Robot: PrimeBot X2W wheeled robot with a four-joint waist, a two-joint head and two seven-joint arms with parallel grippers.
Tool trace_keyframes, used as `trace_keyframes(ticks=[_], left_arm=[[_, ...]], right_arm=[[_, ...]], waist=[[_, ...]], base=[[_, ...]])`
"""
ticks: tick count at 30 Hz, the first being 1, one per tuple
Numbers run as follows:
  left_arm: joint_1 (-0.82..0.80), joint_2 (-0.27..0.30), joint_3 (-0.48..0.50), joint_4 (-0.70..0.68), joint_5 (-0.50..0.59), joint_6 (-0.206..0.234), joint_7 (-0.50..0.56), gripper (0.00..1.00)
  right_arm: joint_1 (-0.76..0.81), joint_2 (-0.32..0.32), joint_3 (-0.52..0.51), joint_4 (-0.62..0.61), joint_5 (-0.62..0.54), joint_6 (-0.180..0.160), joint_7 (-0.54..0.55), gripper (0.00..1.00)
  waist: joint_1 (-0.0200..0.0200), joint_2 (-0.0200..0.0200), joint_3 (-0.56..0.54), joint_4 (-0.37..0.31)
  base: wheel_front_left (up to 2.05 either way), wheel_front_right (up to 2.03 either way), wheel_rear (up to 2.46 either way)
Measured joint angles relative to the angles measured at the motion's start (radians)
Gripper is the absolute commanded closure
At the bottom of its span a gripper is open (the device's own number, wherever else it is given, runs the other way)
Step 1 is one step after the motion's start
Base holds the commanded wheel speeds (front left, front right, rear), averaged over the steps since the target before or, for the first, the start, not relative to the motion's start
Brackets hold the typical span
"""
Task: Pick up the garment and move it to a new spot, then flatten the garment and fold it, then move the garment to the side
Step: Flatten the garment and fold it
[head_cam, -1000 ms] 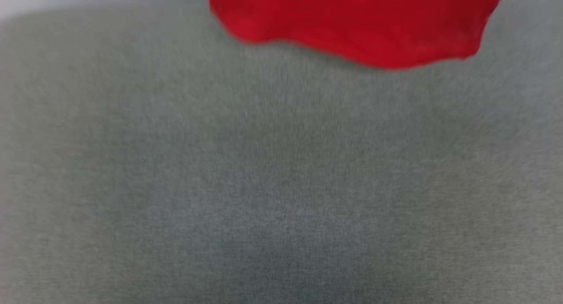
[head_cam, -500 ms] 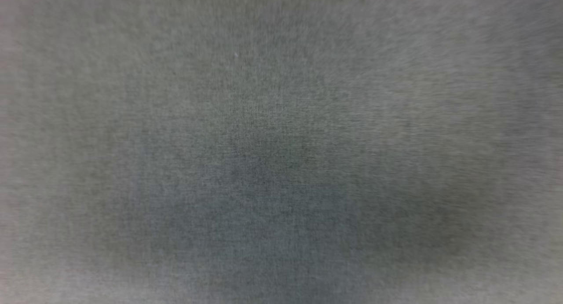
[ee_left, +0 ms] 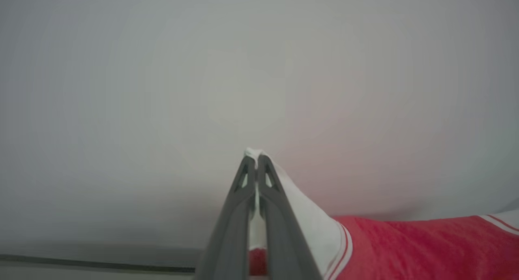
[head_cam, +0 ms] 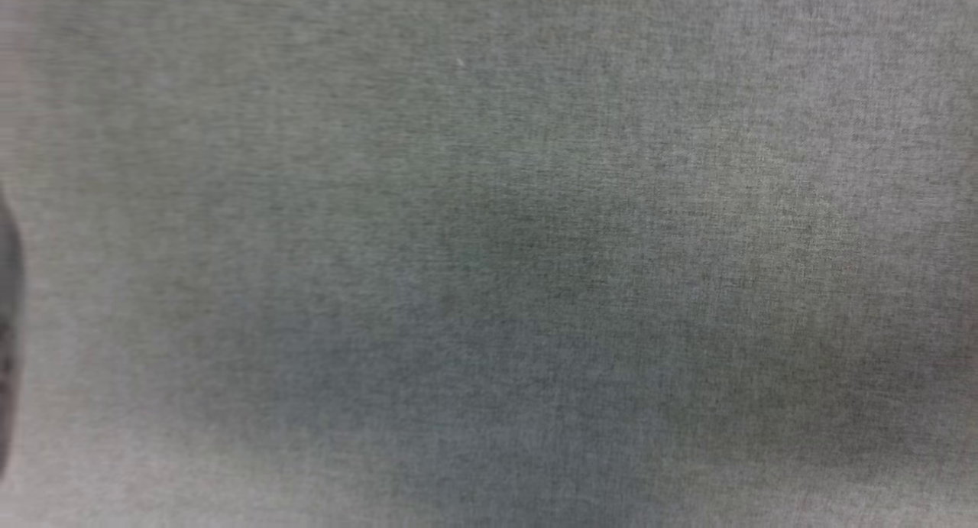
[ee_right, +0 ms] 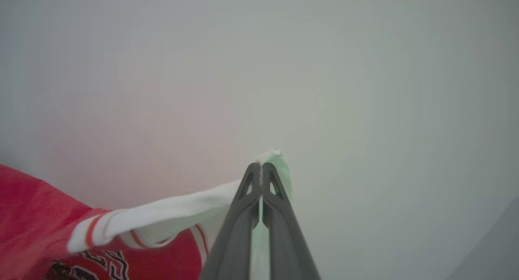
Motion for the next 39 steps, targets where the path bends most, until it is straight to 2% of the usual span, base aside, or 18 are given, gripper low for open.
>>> trace_keyframes(ticks=[7, 11, 15, 18, 27, 30, 33, 39], left_arm=[[0.17, 0.02, -0.079, -0.012, -0.034, 0.0, 0.094, 1.0], [0.285, 0.031, -0.128, -0.034, -0.049, 0.0, 0.144, 1.0], [0.416, 0.055, -0.185, -0.074, -0.059, -0.002, 0.192, 1.0], [0.522, 0.081, -0.211, -0.118, -0.084, -0.002, 0.214, 1.0], [0.82, 0.199, -0.245, -0.285, -0.14, 0.001, 0.24, 1.0], [0.937, 0.236, -0.244, -0.376, -0.158, 0.026, 0.25, 1.0], [1.059, 0.272, -0.237, -0.495, -0.177, 0.07, 0.251, 1.0], [1.326, 0.373, -0.216, -0.793, -0.213, 0.21, 0.262, 1.0]], right_arm=[[0.135, -0.031, 0.165, 0.066, 0.188, 0.0, 0.008, 1.0], [0.229, -0.074, 0.282, 0.055, 0.326, 0.0, 0.065, 1.0], [0.357, -0.136, 0.383, -0.006, 0.467, 0.0, 0.143, 1.0], [0.446, -0.196, 0.422, -0.063, 0.555, 0.0, 0.184, 1.0], [0.72, -0.339, 0.475, -0.23, 0.693, 0.0, 0.299, 1.0], [0.819, -0.368, 0.468, -0.287, 0.727, 0.0, 0.317, 1.0], [0.926, -0.395, 0.443, -0.34, 0.739, 0.0, 0.318, 1.0], [1.163, -0.414, 0.367, -0.453, 0.735, 0.0, 0.32, 1.0]], waist=[[0.0, 0.0, -0.101, 0.028], [0.0, 0.0, -0.186, 0.033], [0.0, 0.0, -0.281, 0.03], [0.0, 0.0, -0.353, 0.029], [0.0, 0.0, -0.559, 0.033], [0.0, 0.0, -0.62, 0.036], [-0.0001, 0.0, -0.675, 0.041], [0.0, 0.0, -0.763, 0.054]], base=[[0.0, 0.0, 0.0], [0.0, 0.0, 0.0], [0.0, 0.0, 0.0], [0.0, 0.0, 0.0], [0.0, 0.0, 0.0], [0.0, 0.0, 0.0], [0.0, 0.0, 0.0], [0.0, 0.0, 0.0]])
